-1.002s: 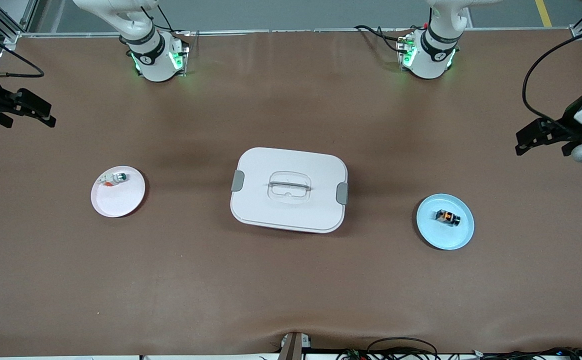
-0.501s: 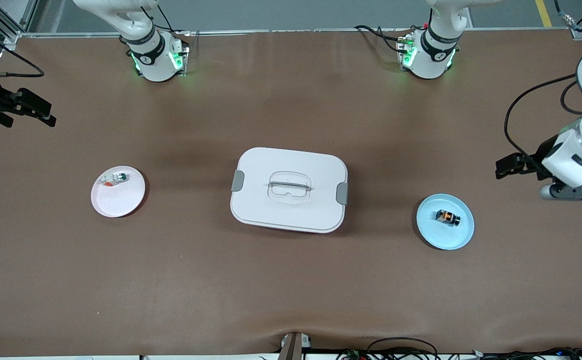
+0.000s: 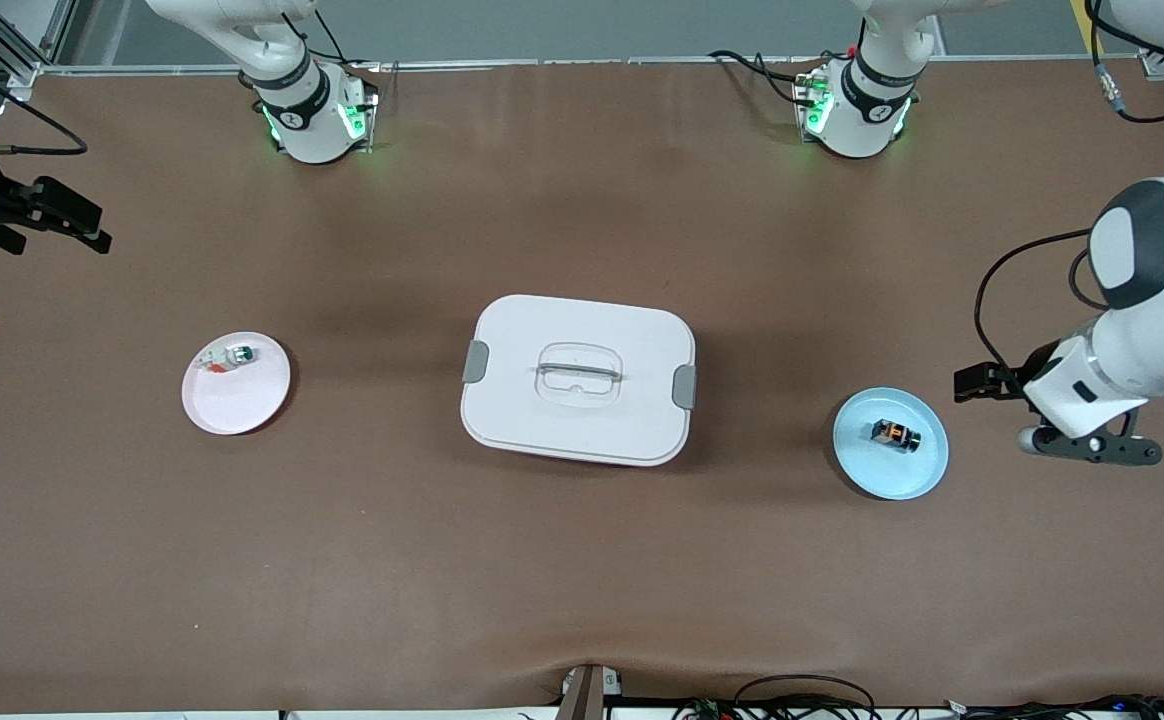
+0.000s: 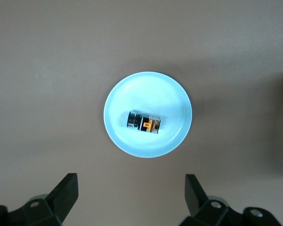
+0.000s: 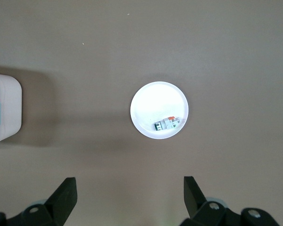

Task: Transfer orange switch to right arm and place
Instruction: 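Lower the left gripper over the orange switch on the blue plate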

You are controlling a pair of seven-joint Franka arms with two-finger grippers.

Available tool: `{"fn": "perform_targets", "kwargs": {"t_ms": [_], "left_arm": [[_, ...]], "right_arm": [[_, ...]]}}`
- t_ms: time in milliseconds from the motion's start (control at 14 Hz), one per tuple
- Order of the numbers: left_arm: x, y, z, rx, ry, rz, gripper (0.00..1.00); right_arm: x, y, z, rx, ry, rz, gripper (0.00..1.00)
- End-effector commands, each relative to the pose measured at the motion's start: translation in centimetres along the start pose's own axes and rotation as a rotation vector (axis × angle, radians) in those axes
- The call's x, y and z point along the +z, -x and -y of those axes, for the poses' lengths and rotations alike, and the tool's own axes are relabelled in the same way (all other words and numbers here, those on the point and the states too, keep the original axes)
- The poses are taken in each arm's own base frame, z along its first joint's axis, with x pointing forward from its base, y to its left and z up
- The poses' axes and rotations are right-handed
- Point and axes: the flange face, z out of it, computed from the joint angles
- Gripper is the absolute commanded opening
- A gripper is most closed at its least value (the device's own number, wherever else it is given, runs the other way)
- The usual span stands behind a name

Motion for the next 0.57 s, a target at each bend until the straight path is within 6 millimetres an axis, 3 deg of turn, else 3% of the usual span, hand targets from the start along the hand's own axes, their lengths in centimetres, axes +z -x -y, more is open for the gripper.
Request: {"fn": "perform_targets", "kwargs": {"t_ms": [0,143,501], "left_arm": [[2.7,-0.7,0.2,0.046,0.007,-0.02,1.0],[5.9,-1.1,0.0,0.101,0.007,-0.021,1.0],[10.6,-2.1,-0.3,0.135,0.013,-0.013,1.0]], "right_arm": [[-0.3,0.5,-1.0,0.003,-0.001,-0.001,1.0],[-0.2,0.5,-0.9,0.0,-0.001,0.002,1.0],[-0.2,0.6,-1.4,-0.009,-0.001,0.004,1.0]]}}
